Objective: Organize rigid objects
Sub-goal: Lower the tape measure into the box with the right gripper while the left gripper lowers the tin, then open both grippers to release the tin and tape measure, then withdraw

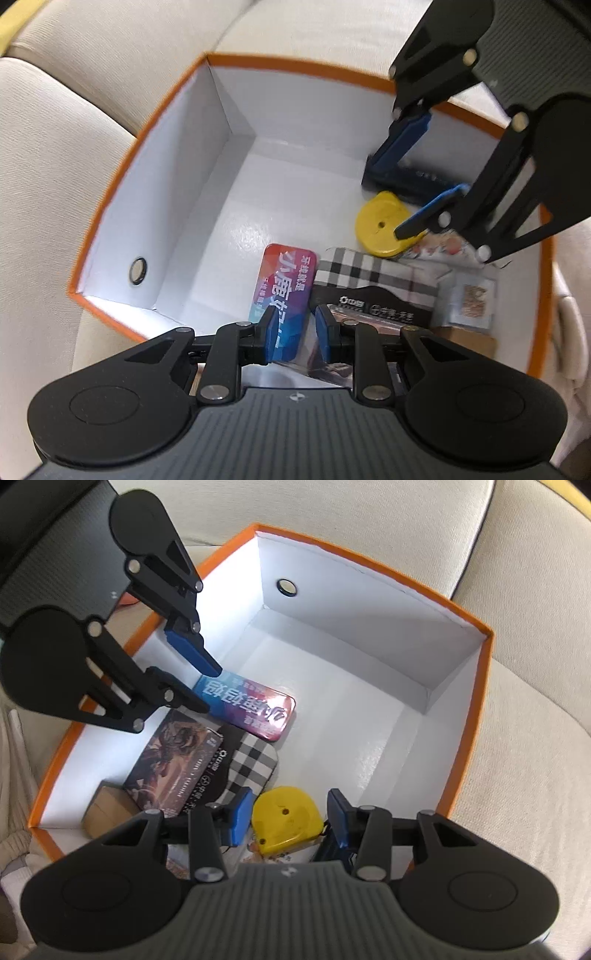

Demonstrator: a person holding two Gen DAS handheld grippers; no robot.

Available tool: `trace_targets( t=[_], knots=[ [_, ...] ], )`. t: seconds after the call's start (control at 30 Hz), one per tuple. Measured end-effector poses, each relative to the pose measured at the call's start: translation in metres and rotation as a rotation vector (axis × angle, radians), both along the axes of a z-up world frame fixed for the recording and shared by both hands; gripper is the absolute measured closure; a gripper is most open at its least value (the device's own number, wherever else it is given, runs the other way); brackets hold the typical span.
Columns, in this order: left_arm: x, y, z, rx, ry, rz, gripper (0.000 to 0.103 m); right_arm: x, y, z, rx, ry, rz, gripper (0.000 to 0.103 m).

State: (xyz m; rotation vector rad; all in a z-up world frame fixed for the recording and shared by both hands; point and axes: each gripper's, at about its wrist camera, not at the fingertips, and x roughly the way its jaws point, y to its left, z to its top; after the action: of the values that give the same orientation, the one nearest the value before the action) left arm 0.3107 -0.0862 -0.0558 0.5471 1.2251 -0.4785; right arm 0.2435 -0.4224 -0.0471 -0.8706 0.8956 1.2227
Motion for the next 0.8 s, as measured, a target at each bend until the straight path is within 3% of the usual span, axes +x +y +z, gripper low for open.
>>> trace_targets(
  t=[0.13, 0.43, 0.53, 0.63, 0.8],
  knots=[
    [-0.026, 0.008, 0.02, -0.077, -0.071, 0.057, 0.074, -0.011, -0.001, 0.013, 0.01, -0.026, 0.011, 0.057],
    [-0.114, 0.05, 0.071, -0.261, -0.325, 0.331, 0.074, -0.061, -0.004, 0.047, 0.121, -0.063, -0.012, 0.057],
    [-0.143, 0.069, 0.077, -0.295, -0.382, 0.435, 0.074, -0.08, 0.002, 0.057, 0.188, -0.039, -0.028, 0.057],
    [-0.168, 0.089, 0.081, -0.272, -0.417, 0.534, 0.074, -0.101, 0.01, 0.063, 0.248, 0.014, -0.057, 0.057],
    [-0.2, 0.128, 0.078, -0.313, -0.451, 0.712, 0.074, -0.133, 0.032, 0.054, 0.278, 0.116, -0.114, 0.057]
  ],
)
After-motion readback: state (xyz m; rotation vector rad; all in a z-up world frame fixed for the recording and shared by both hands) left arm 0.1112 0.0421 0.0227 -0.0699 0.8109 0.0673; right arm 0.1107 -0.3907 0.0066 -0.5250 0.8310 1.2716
